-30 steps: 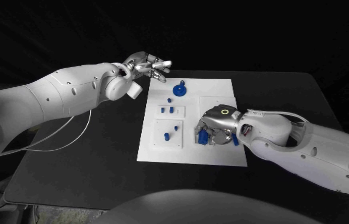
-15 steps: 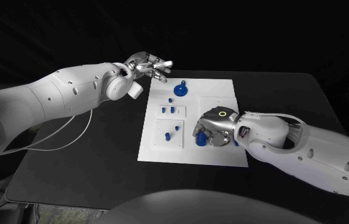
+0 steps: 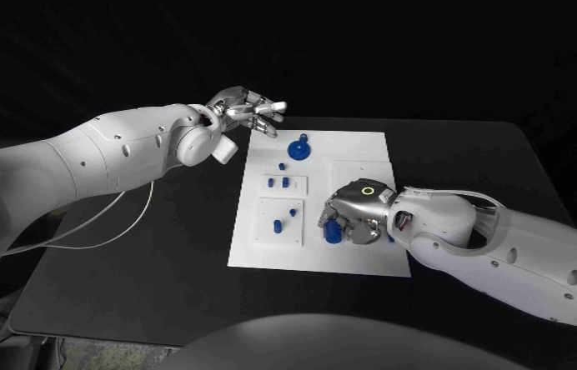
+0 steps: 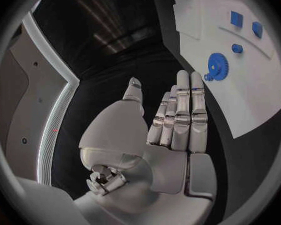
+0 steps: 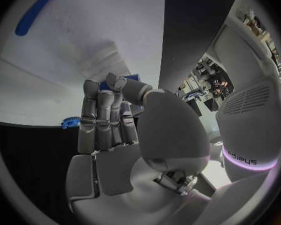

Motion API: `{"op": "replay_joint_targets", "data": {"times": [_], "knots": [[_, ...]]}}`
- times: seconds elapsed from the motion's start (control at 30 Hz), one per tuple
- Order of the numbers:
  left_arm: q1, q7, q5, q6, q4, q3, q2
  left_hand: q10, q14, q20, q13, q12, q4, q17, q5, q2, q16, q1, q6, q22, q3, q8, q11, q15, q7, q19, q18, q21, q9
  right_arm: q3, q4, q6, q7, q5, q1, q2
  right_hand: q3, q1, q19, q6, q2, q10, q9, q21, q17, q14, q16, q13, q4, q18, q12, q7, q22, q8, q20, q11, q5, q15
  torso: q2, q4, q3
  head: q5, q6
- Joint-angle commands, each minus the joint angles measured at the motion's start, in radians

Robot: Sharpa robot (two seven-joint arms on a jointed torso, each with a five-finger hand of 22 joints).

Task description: Assemble the parts on the task board

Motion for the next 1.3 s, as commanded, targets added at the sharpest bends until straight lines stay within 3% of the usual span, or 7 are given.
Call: {"op": "replay_joint_targets", "data": {"times": [0.03,0.17,0.4,0.9,1.1,1.2,1.3], "knots": [[0.000,0.003,-0.001,0.015,0.001,0.001,0.002,-0.007,-0.006,0.001,0.001,0.000,0.000,-0.001,-0.002,0.010,-0.002,0.000,-0.002,-0.001,-0.006,0.003,-0.003,-0.001,-0.002,0.004,-0.008,0.004,0.001,-0.001,-0.009,0.017,-0.008,-0.022,-0.001,0.000,0.001,0.006,-0.009,-0.039,-0.015,-0.011,-0.003,-0.006,-0.008,-0.013,0.001,-0.011,0.002,0.007,-0.003,-0.014,0.018,0.003,0.002,0.003,-0.002,0.003,0.000,0.0001,0.0002,0.000,0.000],[0.000,0.002,-0.001,0.015,0.001,0.001,0.002,-0.007,-0.006,0.001,0.001,0.000,0.000,-0.001,-0.002,0.010,-0.002,0.000,-0.002,-0.001,-0.006,0.003,-0.003,-0.001,-0.002,0.004,-0.008,0.004,0.001,-0.002,-0.018,0.023,-0.013,-0.023,-0.001,0.001,-0.004,0.019,-0.006,-0.136,-0.028,-0.013,-0.005,-0.020,-0.023,-0.019,0.000,-0.028,0.014,0.008,-0.007,-0.043,0.015,0.003,0.007,0.008,-0.002,0.008,0.000,0.0003,0.0000,0.000,0.001],[0.000,0.000,-0.003,0.016,0.001,0.001,0.002,-0.007,-0.006,0.001,0.001,0.000,-0.004,-0.002,-0.002,0.014,-0.002,0.003,-0.002,-0.001,-0.009,0.003,-0.003,-0.001,-0.002,0.004,-0.009,0.004,0.001,-0.002,-0.024,0.017,-0.024,-0.022,-0.001,-0.001,-0.014,0.058,0.006,-0.326,-0.071,-0.017,-0.012,-0.043,-0.047,-0.024,0.002,-0.047,0.065,0.011,-0.005,-0.052,0.014,-0.005,0.012,0.012,-0.002,0.012,0.000,0.0003,0.0001,0.000,0.001],[0.000,-0.003,-0.006,0.018,0.002,0.001,-0.001,-0.007,-0.005,0.001,0.001,0.000,-0.011,-0.003,-0.002,0.017,-0.002,0.007,-0.002,-0.002,-0.013,0.003,-0.003,-0.001,-0.002,0.004,-0.009,0.004,0.001,-0.002,0.000,-0.087,-0.014,0.019,-0.001,-0.037,-0.008,0.082,0.028,-0.333,-0.094,-0.012,-0.012,-0.062,-0.084,-0.022,0.022,-0.078,0.091,0.013,0.018,-0.047,0.021,-0.004,0.011,0.008,-0.001,0.009,0.001,0.0006,0.0008,0.000,0.002],[0.000,-0.004,-0.007,0.018,0.002,0.001,-0.002,-0.007,-0.006,0.001,0.001,0.000,-0.013,-0.003,-0.002,0.018,-0.002,0.008,-0.003,-0.002,-0.013,0.003,-0.003,-0.001,-0.002,0.004,-0.009,0.004,0.001,-0.001,0.025,-0.220,0.007,0.157,-0.001,-0.072,-0.056,0.028,0.060,-0.305,-0.077,0.004,-0.011,-0.057,-0.091,-0.004,0.043,-0.088,0.079,0.010,0.032,0.009,0.019,-0.003,0.005,-0.004,0.018,0.001,0.000,0.0000,0.0002,-0.001,0.004],[0.000,-0.004,-0.007,0.018,0.002,0.001,-0.002,-0.007,-0.005,0.001,0.001,0.000,-0.016,-0.003,-0.002,0.021,-0.001,0.010,-0.002,-0.002,-0.013,0.003,-0.003,-0.001,-0.002,0.004,-0.009,0.004,0.001,0.003,0.037,-0.270,0.015,0.268,-0.001,-0.092,-0.120,-0.078,0.088,-0.189,-0.049,0.021,-0.005,-0.084,-0.093,0.014,0.065,-0.090,0.076,0.009,0.053,0.073,0.002,0.004,0.011,0.007,0.049,0.009,-0.001,-0.0003,-0.0005,-0.002,0.005],[0.000,-0.004,-0.008,0.017,0.002,0.001,-0.002,-0.007,-0.006,0.001,0.001,0.000,-0.018,-0.003,-0.002,0.023,-0.002,0.011,-0.002,-0.002,-0.014,0.003,-0.003,-0.001,-0.002,0.004,-0.009,0.004,0.001,0.007,0.044,-0.299,0.026,0.373,-0.001,-0.107,-0.227,-0.130,0.131,-0.073,-0.017,0.040,0.001,-0.135,-0.105,0.045,0.067,-0.082,0.086,0.012,0.075,0.091,-0.047,0.006,0.023,0.019,0.071,0.019,-0.001,-0.0005,-0.0007,-0.003,0.006]]}}
